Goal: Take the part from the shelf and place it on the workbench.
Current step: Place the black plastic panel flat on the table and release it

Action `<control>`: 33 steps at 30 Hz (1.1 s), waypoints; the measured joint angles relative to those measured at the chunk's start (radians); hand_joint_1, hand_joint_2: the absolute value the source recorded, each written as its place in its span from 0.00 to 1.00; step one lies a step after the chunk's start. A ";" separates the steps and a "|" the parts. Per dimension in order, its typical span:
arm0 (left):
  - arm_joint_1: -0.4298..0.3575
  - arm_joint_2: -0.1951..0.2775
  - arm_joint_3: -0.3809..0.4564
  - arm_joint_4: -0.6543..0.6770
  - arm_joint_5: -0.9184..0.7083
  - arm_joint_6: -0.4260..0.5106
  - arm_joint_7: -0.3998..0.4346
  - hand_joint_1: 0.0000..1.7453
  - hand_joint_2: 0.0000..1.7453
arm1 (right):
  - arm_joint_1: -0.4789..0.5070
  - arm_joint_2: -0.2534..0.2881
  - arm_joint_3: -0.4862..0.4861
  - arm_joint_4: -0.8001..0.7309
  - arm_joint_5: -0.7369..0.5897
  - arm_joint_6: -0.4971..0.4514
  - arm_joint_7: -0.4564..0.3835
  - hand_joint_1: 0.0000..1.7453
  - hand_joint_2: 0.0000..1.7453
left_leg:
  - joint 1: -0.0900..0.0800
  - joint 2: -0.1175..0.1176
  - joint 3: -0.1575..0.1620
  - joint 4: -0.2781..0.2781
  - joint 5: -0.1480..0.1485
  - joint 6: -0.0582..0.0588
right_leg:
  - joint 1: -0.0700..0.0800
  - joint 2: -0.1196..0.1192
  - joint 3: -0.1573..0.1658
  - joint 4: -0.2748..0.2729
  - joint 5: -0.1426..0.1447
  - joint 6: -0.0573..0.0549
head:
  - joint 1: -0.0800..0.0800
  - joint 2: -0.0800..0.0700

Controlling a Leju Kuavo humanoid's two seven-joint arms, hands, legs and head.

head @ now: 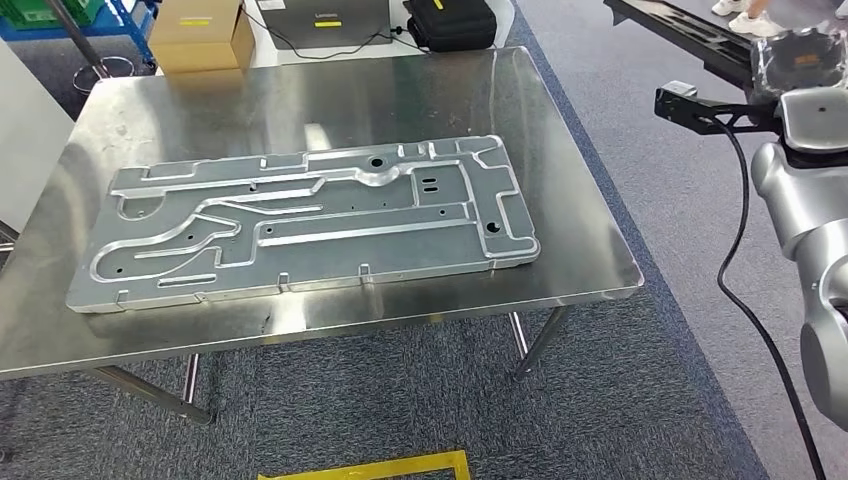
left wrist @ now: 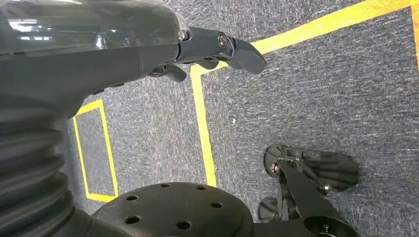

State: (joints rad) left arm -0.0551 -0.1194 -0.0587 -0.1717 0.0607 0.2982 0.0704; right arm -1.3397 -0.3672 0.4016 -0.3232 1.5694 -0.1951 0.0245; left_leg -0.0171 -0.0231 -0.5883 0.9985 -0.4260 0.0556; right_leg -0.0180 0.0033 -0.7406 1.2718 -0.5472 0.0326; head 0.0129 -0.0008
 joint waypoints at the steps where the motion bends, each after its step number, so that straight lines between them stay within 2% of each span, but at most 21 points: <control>1: 0.000 0.000 0.000 0.000 -0.001 0.000 0.000 0.00 1.00 | -0.008 0.010 0.012 0.005 0.000 0.004 0.000 1.00 1.00 | 0.000 0.000 0.002 0.001 -0.002 0.000 | -0.002 0.000 -0.018 0.028 0.002 0.003 | 0.000 0.000; 2: 0.000 -0.001 0.000 0.000 -0.002 0.000 0.000 0.00 1.00 | -0.013 0.021 0.022 0.010 0.000 0.006 -0.001 1.00 1.00 | 0.000 0.000 0.004 0.003 -0.005 -0.002 | -0.004 -0.001 -0.019 0.021 0.022 0.005 | 0.000 0.000; 4: 0.000 -0.001 -0.001 0.000 -0.005 0.001 0.000 0.00 1.00 | -0.021 0.049 0.034 0.018 -0.005 0.004 -0.007 1.00 1.00 | 0.001 -0.001 0.009 0.012 -0.015 -0.008 | -0.009 -0.003 0.030 -0.094 0.094 0.006 | 0.000 0.000; 6: -0.001 0.000 -0.001 0.000 -0.009 0.002 0.000 0.00 1.00 | -0.025 0.078 0.040 0.024 -0.011 -0.001 -0.012 1.00 1.00 | -0.001 -0.003 0.008 0.023 -0.025 -0.017 | -0.006 -0.002 0.082 -0.201 0.130 0.000 | 0.000 0.000; 8: -0.001 0.000 -0.002 0.000 -0.013 0.003 0.000 0.00 1.00 | -0.022 0.109 0.044 0.029 -0.015 -0.003 -0.012 1.00 1.00 | -0.004 -0.004 0.005 0.026 -0.028 -0.026 | -0.001 0.001 0.092 -0.224 0.125 -0.011 | 0.000 0.000; 11: -0.002 0.001 -0.003 0.000 -0.019 0.003 0.001 0.00 1.00 | -0.009 0.155 0.046 0.035 -0.022 -0.004 -0.012 1.00 1.00 | -0.006 -0.003 -0.001 0.042 -0.044 -0.039 | -0.009 0.000 0.095 -0.230 0.125 -0.029 | -0.003 0.000; 13: -0.004 0.001 -0.004 0.000 -0.023 0.003 0.001 0.00 1.00 | -0.004 0.184 0.046 0.037 -0.029 -0.007 -0.013 1.00 1.00 | -0.006 -0.001 -0.040 0.126 -0.091 -0.051 | -0.011 -0.002 0.099 -0.233 0.124 -0.038 | -0.010 0.000; 15: -0.011 0.002 -0.005 0.000 -0.027 0.003 0.001 0.00 1.00 | 0.002 0.210 0.046 0.040 -0.036 -0.012 -0.013 1.00 1.00 | -0.006 -0.001 -0.103 0.262 -0.147 -0.057 | -0.008 -0.004 0.101 -0.233 0.122 -0.043 | -0.014 0.000; 16: -0.015 0.002 -0.006 0.000 -0.029 0.003 0.001 0.00 1.00 | 0.009 0.224 0.046 0.041 -0.039 -0.015 -0.015 1.00 1.00 | -0.006 -0.001 -0.126 0.312 -0.159 -0.058 | -0.006 -0.004 0.103 -0.233 0.121 -0.045 | -0.014 0.000; 17: -0.018 0.002 -0.008 0.000 -0.033 0.002 0.002 0.00 1.00 | 0.016 0.239 0.046 0.043 -0.043 -0.018 -0.016 1.00 1.00 | -0.006 -0.001 -0.135 0.328 -0.152 -0.059 | -0.005 -0.003 0.106 -0.233 0.119 -0.046 | -0.014 0.000; 18: -0.020 0.002 -0.010 0.000 -0.036 0.002 0.003 0.00 1.00 | 0.023 0.254 0.046 0.043 -0.046 -0.021 -0.018 1.00 1.00 | -0.005 -0.001 -0.125 0.303 -0.125 -0.058 | -0.004 -0.002 0.109 -0.232 0.118 -0.047 | -0.014 0.000; 20: -0.019 0.002 -0.016 0.000 -0.044 0.002 0.006 0.00 1.00 | 0.032 0.280 0.046 0.044 -0.054 -0.027 -0.021 1.00 1.00 | -0.004 -0.001 -0.071 0.171 -0.046 -0.057 | -0.004 0.002 0.114 -0.231 0.113 -0.044 | -0.014 0.000; 21: -0.017 0.002 -0.020 0.000 -0.048 0.002 0.008 0.00 1.00 | 0.034 0.291 0.046 0.044 -0.058 -0.033 -0.025 1.00 1.00 | -0.004 -0.001 -0.045 0.107 -0.018 -0.055 | -0.002 0.003 0.113 -0.229 0.112 -0.041 | -0.014 0.000; 22: -0.016 0.002 -0.023 0.000 -0.052 0.002 0.008 0.00 1.00 | 0.035 0.301 0.046 0.044 -0.061 -0.037 -0.029 1.00 1.00 | -0.004 -0.002 -0.028 0.065 -0.008 -0.051 | 0.000 0.004 0.110 -0.228 0.112 -0.037 | -0.015 0.000; 25: -0.015 0.003 -0.031 0.000 -0.061 0.000 0.008 0.00 1.00 | 0.047 0.328 0.046 0.045 -0.066 -0.043 -0.037 1.00 1.00 | -0.003 -0.005 -0.018 0.031 -0.010 -0.033 | 0.003 0.004 0.102 -0.228 0.114 -0.024 | -0.015 0.000; 27: -0.016 0.003 -0.038 0.000 -0.065 -0.002 0.007 0.00 1.00 | 0.060 0.346 0.046 0.046 -0.067 -0.042 -0.039 1.00 1.00 | 0.000 -0.006 -0.015 0.024 -0.005 -0.022 | 0.003 0.002 0.090 -0.201 0.094 -0.015 | -0.014 0.000; 28: -0.017 0.003 -0.041 0.000 -0.067 -0.002 0.007 0.00 1.00 | 0.065 0.356 0.046 0.046 -0.067 -0.042 -0.041 1.00 1.00 | 0.002 -0.006 -0.013 0.021 -0.004 -0.017 | 0.002 0.000 0.072 -0.161 0.071 -0.011 | -0.014 0.000; 30: -0.017 0.003 -0.046 0.000 -0.071 -0.003 0.008 0.00 1.00 | 0.076 0.373 0.046 0.047 -0.065 -0.039 -0.047 1.00 1.00 | 0.001 -0.006 -0.013 0.021 -0.003 -0.011 | 0.002 -0.001 0.012 -0.035 0.016 -0.006 | -0.014 0.000; 31: -0.017 0.003 -0.048 0.000 -0.073 -0.004 0.008 0.00 1.00 | 0.083 0.382 0.046 0.047 -0.063 -0.037 -0.049 1.00 1.00 | 0.001 -0.007 -0.013 0.021 -0.004 -0.010 | 0.003 -0.001 -0.017 0.019 0.001 -0.005 | -0.014 0.000; 32: -0.017 0.003 -0.050 0.000 -0.074 -0.004 0.009 0.00 1.00 | 0.092 0.393 0.046 0.048 -0.060 -0.033 -0.051 1.00 1.00 | 0.000 -0.008 -0.012 0.021 -0.004 -0.009 | 0.004 -0.001 -0.032 0.044 0.004 -0.007 | -0.014 0.000; 33: -0.018 0.003 -0.051 0.000 -0.074 -0.004 0.010 0.00 1.00 | 0.099 0.404 0.046 0.049 -0.057 -0.028 -0.053 1.00 1.00 | -0.001 -0.010 -0.011 0.022 -0.005 -0.009 | 0.005 -0.001 -0.031 0.034 0.023 -0.011 | -0.013 0.000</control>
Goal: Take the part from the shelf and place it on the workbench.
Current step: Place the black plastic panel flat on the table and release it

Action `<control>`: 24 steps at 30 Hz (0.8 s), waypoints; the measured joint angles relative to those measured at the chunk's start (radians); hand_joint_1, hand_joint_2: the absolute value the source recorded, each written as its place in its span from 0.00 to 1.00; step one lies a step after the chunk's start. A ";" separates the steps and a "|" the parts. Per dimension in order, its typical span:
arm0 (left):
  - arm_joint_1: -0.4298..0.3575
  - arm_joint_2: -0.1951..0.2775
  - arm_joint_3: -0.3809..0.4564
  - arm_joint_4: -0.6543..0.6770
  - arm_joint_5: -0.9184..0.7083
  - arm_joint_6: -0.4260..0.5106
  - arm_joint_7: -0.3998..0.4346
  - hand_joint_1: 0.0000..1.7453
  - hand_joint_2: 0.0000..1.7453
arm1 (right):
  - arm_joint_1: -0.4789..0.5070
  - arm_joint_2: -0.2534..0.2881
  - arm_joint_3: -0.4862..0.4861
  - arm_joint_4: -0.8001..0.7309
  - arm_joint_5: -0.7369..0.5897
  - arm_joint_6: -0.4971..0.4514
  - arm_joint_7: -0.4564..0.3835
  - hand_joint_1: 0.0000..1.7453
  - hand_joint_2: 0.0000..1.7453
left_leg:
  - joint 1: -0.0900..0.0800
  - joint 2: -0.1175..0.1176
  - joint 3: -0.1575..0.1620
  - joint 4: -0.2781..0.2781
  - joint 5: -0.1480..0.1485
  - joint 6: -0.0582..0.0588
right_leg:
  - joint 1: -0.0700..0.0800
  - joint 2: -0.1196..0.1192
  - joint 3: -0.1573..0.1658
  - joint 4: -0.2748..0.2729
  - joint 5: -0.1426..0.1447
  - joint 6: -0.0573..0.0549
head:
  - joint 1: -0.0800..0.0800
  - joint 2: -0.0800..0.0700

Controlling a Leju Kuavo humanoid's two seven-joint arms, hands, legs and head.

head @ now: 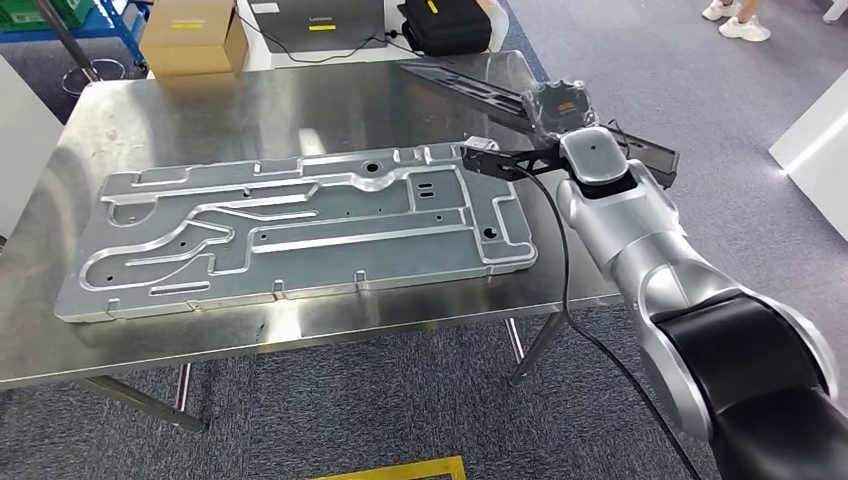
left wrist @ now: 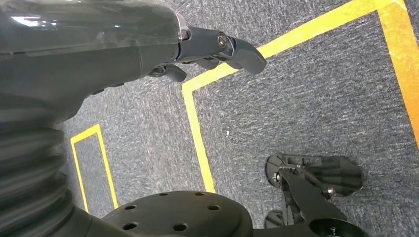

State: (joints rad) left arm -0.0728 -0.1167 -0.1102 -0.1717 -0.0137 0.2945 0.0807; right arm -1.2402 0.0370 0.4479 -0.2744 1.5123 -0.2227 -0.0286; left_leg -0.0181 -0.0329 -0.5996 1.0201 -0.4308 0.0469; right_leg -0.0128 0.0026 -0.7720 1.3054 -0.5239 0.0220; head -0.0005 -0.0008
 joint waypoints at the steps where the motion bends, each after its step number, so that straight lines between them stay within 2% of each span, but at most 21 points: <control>1: -0.001 0.000 -0.001 0.000 0.000 0.000 0.002 0.00 1.00 | 0.006 0.012 0.000 0.000 0.003 0.005 -0.003 1.00 1.00 | -0.002 -0.001 0.001 0.000 -0.001 0.000 | 0.002 0.000 0.020 -0.050 0.035 -0.006 | 0.000 0.000; 2: -0.001 0.000 -0.001 0.000 0.000 0.000 0.003 0.00 1.00 | 0.009 0.024 0.000 0.000 0.004 0.010 -0.007 1.00 1.00 | -0.004 -0.002 0.003 0.001 -0.002 0.000 | 0.006 0.000 0.051 -0.120 0.073 -0.015 | 0.000 0.000; 4: -0.002 -0.002 -0.002 0.000 0.000 0.000 0.007 0.00 1.00 | 0.010 0.048 0.001 0.000 0.007 0.017 -0.016 1.00 1.00 | -0.009 -0.002 0.002 0.001 -0.006 -0.004 | 0.013 -0.001 0.104 -0.234 0.113 -0.031 | -0.003 0.000; 6: -0.002 -0.002 -0.003 0.000 0.000 0.000 0.010 0.00 1.00 | 0.016 0.073 0.003 0.000 0.010 0.027 -0.022 1.00 1.00 | -0.009 -0.002 0.001 0.000 -0.008 -0.011 | 0.018 -0.001 0.120 -0.267 0.112 -0.038 | -0.006 0.000; 8: -0.003 -0.001 -0.003 0.000 0.000 0.000 0.012 0.00 1.00 | 0.027 0.096 0.008 0.000 0.015 0.037 -0.033 1.00 1.00 | -0.012 -0.001 0.005 -0.001 -0.013 -0.021 | 0.012 -0.002 0.128 -0.281 0.114 -0.041 | -0.006 0.000; 9: -0.002 0.000 -0.003 0.000 0.000 0.000 0.013 0.00 1.00 | 0.033 0.109 0.010 0.000 0.016 0.041 -0.040 1.00 1.00 | -0.013 0.000 0.001 0.012 -0.025 -0.026 | 0.007 -0.003 0.133 -0.289 0.115 -0.043 | -0.008 0.000; 11: -0.003 0.001 -0.003 0.000 0.001 0.000 0.013 0.00 1.00 | 0.047 0.134 0.016 0.000 0.016 0.047 -0.052 1.00 1.00 | -0.011 0.003 -0.035 0.098 -0.078 -0.040 | 0.000 -0.006 0.143 -0.299 0.118 -0.047 | -0.013 0.000; 13: -0.008 0.002 -0.003 0.000 0.002 0.000 0.012 0.00 1.00 | 0.064 0.153 0.022 0.002 0.018 0.057 -0.066 1.00 1.00 | -0.007 0.004 -0.094 0.229 -0.133 -0.053 | -0.001 -0.007 0.145 -0.299 0.117 -0.048 | -0.016 0.000; 14: -0.010 0.003 -0.003 0.000 0.003 0.000 0.011 0.00 1.00 | 0.075 0.161 0.025 0.003 0.019 0.063 -0.075 1.00 1.00 | -0.004 0.004 -0.111 0.267 -0.140 -0.059 | -0.002 -0.008 0.146 -0.298 0.116 -0.047 | -0.016 0.000; 15: -0.012 0.004 -0.003 0.000 0.004 0.000 0.012 0.00 1.00 | 0.088 0.169 0.030 0.005 0.020 0.069 -0.085 1.00 1.00 | -0.001 0.004 -0.111 0.266 -0.127 -0.065 | -0.004 -0.008 0.147 -0.297 0.114 -0.045 | -0.016 0.000; 16: -0.012 0.004 -0.003 0.000 0.004 0.000 0.014 0.00 1.00 | 0.100 0.177 0.034 0.006 0.021 0.074 -0.094 1.00 1.00 | 0.003 0.005 -0.092 0.226 -0.096 -0.072 | -0.007 -0.007 0.148 -0.293 0.111 -0.042 | -0.016 0.000; 18: -0.009 0.005 -0.003 0.000 0.004 0.000 0.018 0.00 1.00 | 0.118 0.191 0.043 0.007 0.020 0.077 -0.105 1.00 1.00 | 0.015 0.007 -0.032 0.095 -0.033 -0.088 | -0.011 -0.003 0.145 -0.279 0.102 -0.030 | -0.018 0.000; 19: -0.006 0.005 -0.003 0.000 0.005 0.000 0.019 0.00 1.00 | 0.124 0.197 0.046 0.007 0.020 0.077 -0.107 1.00 1.00 | 0.018 0.006 -0.011 0.047 -0.018 -0.087 | -0.010 -0.001 0.140 -0.271 0.099 -0.024 | -0.022 0.000; 20: -0.004 0.005 -0.003 0.000 0.005 -0.001 0.020 0.00 1.00 | 0.129 0.201 0.048 0.007 0.019 0.077 -0.107 1.00 1.00 | 0.019 0.004 -0.001 0.022 -0.015 -0.081 | -0.008 0.000 0.136 -0.265 0.097 -0.019 | -0.025 0.000; 22: -0.002 0.005 -0.003 0.000 0.003 -0.002 0.020 0.00 1.00 | 0.140 0.204 0.051 0.008 0.016 0.078 -0.108 1.00 1.00 | 0.016 0.000 0.001 0.018 -0.019 -0.057 | -0.003 0.001 0.132 -0.262 0.098 -0.014 | -0.026 0.000; 24: -0.002 0.005 -0.003 0.000 -0.003 -0.006 0.024 0.00 1.00 | 0.151 0.204 0.051 0.009 0.008 0.076 -0.112 1.00 1.00 | 0.016 -0.001 0.002 0.018 -0.017 -0.040 | -0.005 -0.001 0.127 -0.246 0.085 -0.007 | -0.024 0.000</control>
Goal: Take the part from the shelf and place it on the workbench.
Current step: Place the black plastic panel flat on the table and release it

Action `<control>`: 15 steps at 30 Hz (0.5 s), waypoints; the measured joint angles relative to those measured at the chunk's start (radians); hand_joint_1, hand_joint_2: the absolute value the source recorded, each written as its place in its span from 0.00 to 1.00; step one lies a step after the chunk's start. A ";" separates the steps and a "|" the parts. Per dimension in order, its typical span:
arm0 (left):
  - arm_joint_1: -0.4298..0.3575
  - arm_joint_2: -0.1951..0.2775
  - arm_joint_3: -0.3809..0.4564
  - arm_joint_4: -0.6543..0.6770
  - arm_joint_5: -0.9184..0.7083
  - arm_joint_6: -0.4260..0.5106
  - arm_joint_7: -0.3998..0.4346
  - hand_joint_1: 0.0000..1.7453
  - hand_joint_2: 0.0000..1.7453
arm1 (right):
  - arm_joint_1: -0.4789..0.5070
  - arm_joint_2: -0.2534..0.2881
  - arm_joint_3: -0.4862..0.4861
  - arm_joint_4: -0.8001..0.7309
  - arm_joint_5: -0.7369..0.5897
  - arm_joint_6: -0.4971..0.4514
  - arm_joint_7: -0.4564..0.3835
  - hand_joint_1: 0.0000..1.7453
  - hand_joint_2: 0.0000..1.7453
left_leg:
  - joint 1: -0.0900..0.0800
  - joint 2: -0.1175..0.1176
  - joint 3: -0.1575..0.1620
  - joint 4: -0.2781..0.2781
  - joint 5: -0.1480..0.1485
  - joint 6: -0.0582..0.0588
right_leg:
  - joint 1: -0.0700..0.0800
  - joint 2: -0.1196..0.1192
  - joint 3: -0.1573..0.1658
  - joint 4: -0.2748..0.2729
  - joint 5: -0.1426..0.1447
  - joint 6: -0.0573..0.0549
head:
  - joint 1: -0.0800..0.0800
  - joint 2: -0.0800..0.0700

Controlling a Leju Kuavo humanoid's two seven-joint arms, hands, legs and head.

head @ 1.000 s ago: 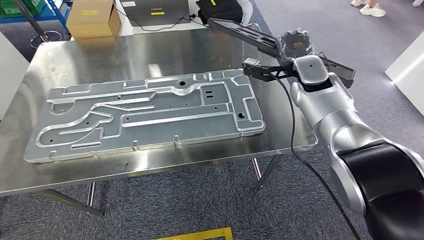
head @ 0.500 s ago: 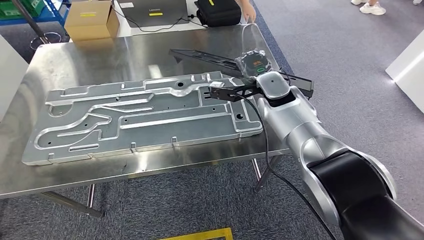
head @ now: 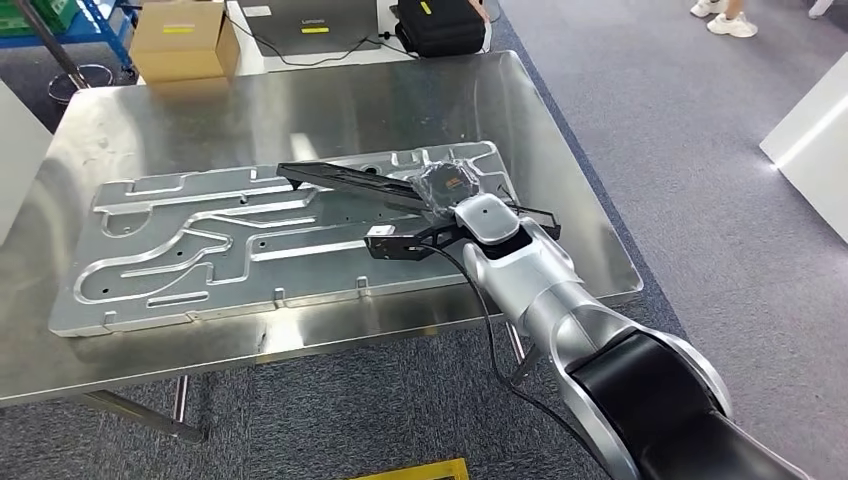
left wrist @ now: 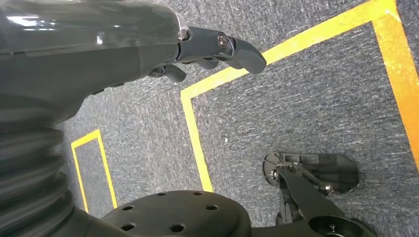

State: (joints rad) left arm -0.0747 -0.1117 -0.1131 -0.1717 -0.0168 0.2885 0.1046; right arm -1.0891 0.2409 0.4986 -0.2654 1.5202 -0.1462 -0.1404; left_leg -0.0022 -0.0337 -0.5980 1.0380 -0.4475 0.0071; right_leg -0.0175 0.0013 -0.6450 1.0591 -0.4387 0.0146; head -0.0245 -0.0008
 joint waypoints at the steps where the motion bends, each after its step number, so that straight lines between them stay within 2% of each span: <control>1: 0.000 0.000 0.000 0.000 -0.003 -0.002 0.003 0.00 1.00 | 0.005 0.000 0.000 0.001 -0.004 -0.001 -0.004 0.75 0.75 | 0.001 0.000 0.000 -0.001 0.001 0.007 | -0.001 -0.001 -0.013 0.029 -0.019 0.003 | 0.001 0.000; 2: -0.001 0.000 -0.001 0.000 -0.006 -0.003 0.007 0.00 1.00 | 0.011 0.000 0.000 0.002 -0.007 -0.002 -0.008 0.50 0.50 | 0.000 0.001 0.001 -0.002 0.002 0.013 | -0.001 -0.001 -0.035 0.078 -0.045 0.006 | 0.001 0.000; 4: -0.002 0.002 -0.004 0.000 -0.011 -0.006 0.017 0.00 1.00 | 0.028 0.000 0.000 0.005 -0.009 -0.003 -0.011 0.00 0.00 | -0.004 0.001 0.000 -0.002 0.002 0.020 | 0.002 -0.002 -0.098 0.209 -0.100 0.005 | 0.002 0.000; 5: -0.003 0.003 -0.005 0.000 -0.014 -0.009 0.023 0.00 1.00 | 0.039 0.001 0.001 0.007 -0.009 -0.003 -0.011 0.00 0.00 | -0.008 0.001 0.001 -0.002 0.001 0.022 | 0.005 -0.001 -0.122 0.255 -0.111 0.001 | 0.002 0.000; 6: -0.004 0.004 -0.007 0.000 -0.016 -0.010 0.032 0.00 1.00 | 0.050 0.003 0.002 0.009 -0.010 -0.003 -0.011 0.00 0.00 | -0.012 0.000 0.001 -0.002 0.001 0.025 | 0.010 -0.001 -0.131 0.268 -0.104 -0.007 | 0.002 0.000; 7: -0.005 0.005 -0.009 0.000 -0.016 -0.009 0.041 0.00 1.00 | 0.059 0.006 0.003 0.011 -0.011 -0.003 -0.013 0.00 0.00 | -0.017 -0.002 0.002 -0.002 0.001 0.026 | 0.016 -0.001 -0.119 0.239 -0.079 -0.019 | 0.002 0.000; 9: -0.008 0.002 -0.012 0.000 -0.015 -0.003 0.064 0.00 0.50 | 0.067 0.017 0.005 0.013 -0.017 -0.004 -0.018 0.00 0.00 | -0.026 -0.002 0.004 -0.002 0.000 0.029 | 0.034 0.000 -0.059 0.109 -0.016 -0.055 | 0.001 0.000; 10: -0.008 0.000 -0.013 0.000 -0.015 0.002 0.076 0.00 0.25 | 0.067 0.023 0.006 0.013 -0.021 -0.004 -0.021 0.00 0.00 | -0.029 -0.002 0.005 -0.003 -0.001 0.030 | 0.042 -0.001 -0.031 0.049 0.005 -0.071 | -0.002 0.000; 11: -0.008 -0.002 -0.014 0.000 -0.015 0.007 0.088 0.00 0.00 | 0.068 0.028 0.006 0.013 -0.026 -0.004 -0.023 0.00 0.00 | -0.029 -0.001 0.004 -0.003 -0.002 0.029 | 0.049 -0.001 -0.012 0.010 0.015 -0.083 | -0.004 0.000; 12: -0.007 -0.003 -0.014 0.000 -0.015 0.012 0.099 0.00 0.00 | 0.069 0.032 0.006 0.013 -0.032 -0.003 -0.025 0.00 0.00 | -0.028 0.000 0.004 -0.004 -0.002 0.027 | 0.053 -0.002 -0.004 -0.008 0.015 -0.089 | -0.005 0.000; 13: -0.007 -0.002 -0.015 0.000 -0.015 0.017 0.110 0.00 0.00 | 0.071 0.036 0.006 0.013 -0.039 -0.003 -0.025 0.00 0.00 | -0.028 0.000 0.005 -0.007 -0.002 0.024 | 0.053 -0.003 -0.001 -0.015 0.018 -0.089 | -0.006 0.000; 15: -0.005 -0.002 -0.016 0.000 -0.017 0.026 0.124 0.00 0.00 | 0.074 0.041 0.006 0.013 -0.054 -0.002 -0.026 0.00 0.00 | -0.031 0.003 0.009 -0.008 -0.010 0.017 | 0.043 -0.006 0.013 -0.037 0.025 -0.082 | -0.005 0.000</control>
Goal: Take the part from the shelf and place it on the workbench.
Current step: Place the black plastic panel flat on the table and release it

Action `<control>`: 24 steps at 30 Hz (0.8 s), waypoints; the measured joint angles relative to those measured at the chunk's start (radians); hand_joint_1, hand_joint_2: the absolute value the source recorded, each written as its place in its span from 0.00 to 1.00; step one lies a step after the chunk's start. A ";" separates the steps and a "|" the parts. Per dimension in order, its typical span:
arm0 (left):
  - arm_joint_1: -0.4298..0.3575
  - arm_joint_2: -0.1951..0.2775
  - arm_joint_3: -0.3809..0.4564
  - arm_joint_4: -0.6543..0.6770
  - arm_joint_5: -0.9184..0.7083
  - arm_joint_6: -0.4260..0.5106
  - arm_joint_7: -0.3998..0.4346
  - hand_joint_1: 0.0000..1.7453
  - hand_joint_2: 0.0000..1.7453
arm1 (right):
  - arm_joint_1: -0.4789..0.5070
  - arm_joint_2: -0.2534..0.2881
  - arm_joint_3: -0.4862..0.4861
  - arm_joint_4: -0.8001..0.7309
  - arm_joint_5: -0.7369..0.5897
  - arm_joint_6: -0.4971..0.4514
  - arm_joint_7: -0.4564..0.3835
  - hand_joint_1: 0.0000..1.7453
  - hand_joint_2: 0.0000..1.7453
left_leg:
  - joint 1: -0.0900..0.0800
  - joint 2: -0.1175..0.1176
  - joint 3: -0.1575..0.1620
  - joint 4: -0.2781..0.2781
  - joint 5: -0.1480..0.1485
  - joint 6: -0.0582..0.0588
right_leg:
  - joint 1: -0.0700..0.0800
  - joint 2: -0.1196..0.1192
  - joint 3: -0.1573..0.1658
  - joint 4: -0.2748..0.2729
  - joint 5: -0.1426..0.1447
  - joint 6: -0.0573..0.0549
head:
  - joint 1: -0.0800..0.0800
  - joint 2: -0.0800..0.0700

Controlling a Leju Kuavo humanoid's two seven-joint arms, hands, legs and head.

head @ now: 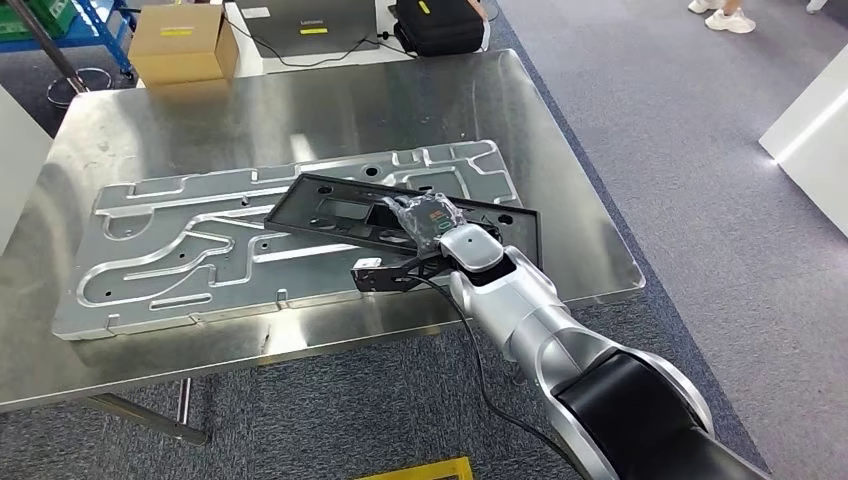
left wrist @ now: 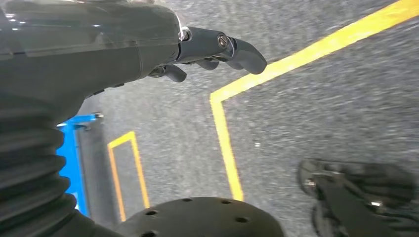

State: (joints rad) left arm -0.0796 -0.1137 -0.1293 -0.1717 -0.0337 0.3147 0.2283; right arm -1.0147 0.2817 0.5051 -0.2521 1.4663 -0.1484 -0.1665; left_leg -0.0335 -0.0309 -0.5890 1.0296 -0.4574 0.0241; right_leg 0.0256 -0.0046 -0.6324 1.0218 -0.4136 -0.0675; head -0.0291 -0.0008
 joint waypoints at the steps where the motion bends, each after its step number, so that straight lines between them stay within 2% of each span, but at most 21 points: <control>1: 0.001 0.000 -0.001 0.000 -0.001 0.004 0.004 0.00 0.00 | 0.001 0.003 0.000 0.000 -0.007 0.000 -0.001 0.00 0.00 | 0.000 0.002 -0.005 0.018 -0.015 -0.006 | -0.006 -0.001 0.008 -0.012 0.005 0.004 | -0.002 0.000; 2: 0.003 0.000 -0.002 0.000 -0.002 0.008 0.007 0.00 0.00 | 0.002 0.005 0.000 0.000 -0.013 0.000 -0.002 0.00 0.00 | 0.002 0.005 -0.020 0.056 -0.039 -0.014 | -0.012 -0.003 0.014 -0.022 0.009 0.008 | -0.003 0.000; 4: 0.005 -0.001 -0.005 0.000 -0.005 0.017 0.010 0.00 0.00 | 0.011 0.008 0.000 0.002 -0.022 0.003 -0.005 0.00 0.00 | 0.015 0.009 -0.075 0.181 -0.098 -0.033 | -0.015 -0.003 0.017 -0.026 0.011 0.011 | -0.005 0.000; 5: 0.005 -0.001 -0.006 0.000 -0.007 0.023 0.012 0.00 0.00 | 0.018 0.008 0.000 0.003 -0.025 0.005 -0.005 0.00 0.00 | 0.022 0.011 -0.101 0.233 -0.115 -0.041 | -0.016 -0.004 0.017 -0.025 0.010 0.013 | -0.005 0.000; 6: 0.005 -0.001 -0.007 0.000 -0.009 0.029 0.013 0.00 0.00 | 0.026 0.008 0.000 0.005 -0.027 0.007 -0.006 0.00 0.00 | 0.029 0.013 -0.113 0.255 -0.113 -0.050 | -0.017 -0.004 0.017 -0.024 0.009 0.015 | -0.005 0.000; 7: 0.005 -0.001 -0.008 0.000 -0.010 0.034 0.014 0.00 0.00 | 0.033 0.008 -0.001 0.006 -0.030 0.008 -0.006 0.00 0.00 | 0.035 0.016 -0.106 0.237 -0.093 -0.057 | -0.020 -0.004 0.016 -0.021 0.007 0.019 | -0.005 0.000; 9: 0.005 -0.004 -0.011 0.000 -0.013 0.046 0.018 0.00 0.00 | 0.040 0.008 -0.003 0.007 -0.042 0.007 -0.006 0.00 0.00 | 0.047 0.023 -0.047 0.114 -0.027 -0.072 | -0.027 -0.001 0.015 -0.008 0.000 0.031 | -0.005 0.000; 10: 0.005 -0.008 -0.013 0.000 -0.015 0.051 0.019 0.00 0.00 | 0.040 0.007 -0.006 0.007 -0.050 0.007 -0.005 0.00 0.00 | 0.049 0.025 -0.019 0.056 -0.007 -0.074 | -0.027 0.000 0.012 0.000 -0.003 0.038 | -0.006 0.000; 11: 0.005 -0.012 -0.015 0.000 -0.016 0.056 0.020 0.00 0.00 | 0.041 0.006 -0.010 0.007 -0.059 0.006 -0.005 0.00 0.00 | 0.051 0.024 -0.001 0.018 0.004 -0.069 | -0.026 0.002 0.008 0.007 -0.005 0.045 | -0.006 0.000; 12: 0.005 -0.016 -0.016 0.000 -0.016 0.059 0.019 0.00 0.00 | 0.042 0.005 -0.015 0.007 -0.070 0.004 -0.005 0.00 0.00 | 0.050 0.023 0.004 0.004 0.003 -0.060 | -0.024 0.003 0.004 0.010 -0.005 0.050 | -0.007 0.000; 14: 0.005 -0.022 -0.017 0.000 -0.016 0.065 0.015 0.00 0.00 | 0.045 0.000 -0.029 0.007 -0.107 -0.006 -0.005 0.00 0.00 | 0.048 0.021 0.001 0.003 0.007 -0.036 | -0.023 0.004 0.001 0.011 -0.002 0.060 | -0.006 0.000; 16: 0.005 -0.027 -0.017 0.000 -0.013 0.073 0.008 0.00 0.00 | 0.047 -0.006 -0.060 0.007 -0.180 -0.029 -0.014 0.00 0.00 | 0.048 0.022 0.000 0.000 0.013 -0.020 | -0.027 0.005 -0.009 0.034 -0.020 0.071 | -0.006 0.000; 17: 0.005 -0.029 -0.017 0.000 -0.011 0.077 0.004 0.00 0.00 | 0.048 -0.009 -0.083 0.007 -0.226 -0.046 -0.024 0.00 0.00 | 0.050 0.022 -0.002 -0.002 0.016 -0.014 | -0.028 0.005 -0.024 0.069 -0.044 0.076 | -0.006 0.000; 19: 0.005 -0.032 -0.017 0.000 -0.008 0.083 -0.002 0.00 0.00 | 0.052 -0.017 -0.142 0.006 -0.311 -0.083 -0.051 0.00 0.00 | 0.050 0.023 -0.006 -0.003 0.019 -0.007 | -0.031 0.005 -0.081 0.194 -0.111 0.084 | -0.006 0.000; 20: 0.005 -0.033 -0.017 0.000 -0.007 0.084 -0.003 0.00 0.00 | 0.056 -0.020 -0.170 0.006 -0.337 -0.096 -0.060 0.00 0.00 | 0.049 0.023 -0.007 -0.003 0.019 -0.006 | -0.031 0.005 -0.108 0.254 -0.134 0.086 | -0.006 0.000; 21: 0.006 -0.035 -0.017 0.000 -0.006 0.086 -0.003 0.00 0.00 | 0.061 -0.024 -0.194 0.006 -0.355 -0.105 -0.067 0.00 0.00 | 0.049 0.023 -0.008 -0.003 0.020 -0.005 | -0.032 0.004 -0.124 0.290 -0.142 0.086 | -0.006 0.000; 22: 0.007 -0.036 -0.017 0.000 -0.005 0.087 -0.003 0.00 0.00 | 0.065 -0.027 -0.214 0.006 -0.366 -0.110 -0.071 0.00 0.00 | 0.049 0.022 -0.009 -0.002 0.020 -0.005 | -0.032 0.005 -0.121 0.286 -0.130 0.085 | -0.006 0.000; 23: 0.008 -0.037 -0.017 0.000 -0.005 0.087 -0.003 0.00 0.00 | 0.067 -0.029 -0.228 0.006 -0.373 -0.114 -0.074 0.00 0.00 | 0.048 0.022 -0.008 -0.002 0.020 -0.005 | -0.032 0.005 -0.100 0.245 -0.102 0.082 | -0.006 0.000; 24: 0.008 -0.038 -0.017 0.000 -0.005 0.088 -0.004 0.00 0.00 | 0.068 -0.031 -0.243 0.004 -0.382 -0.118 -0.077 0.00 0.00 | 0.048 0.022 -0.008 -0.002 0.020 -0.006 | -0.031 0.005 -0.063 0.172 -0.066 0.077 | -0.006 0.000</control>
State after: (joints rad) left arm -0.0720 -0.1519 -0.1465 -0.1717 -0.0383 0.4024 0.2248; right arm -0.9462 0.2509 0.2624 -0.2480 1.0843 -0.2666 -0.2432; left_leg 0.0144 -0.0084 -0.5966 1.0274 -0.4375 0.0181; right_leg -0.0054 0.0001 -0.6952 1.1939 -0.4798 0.0091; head -0.0352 -0.0008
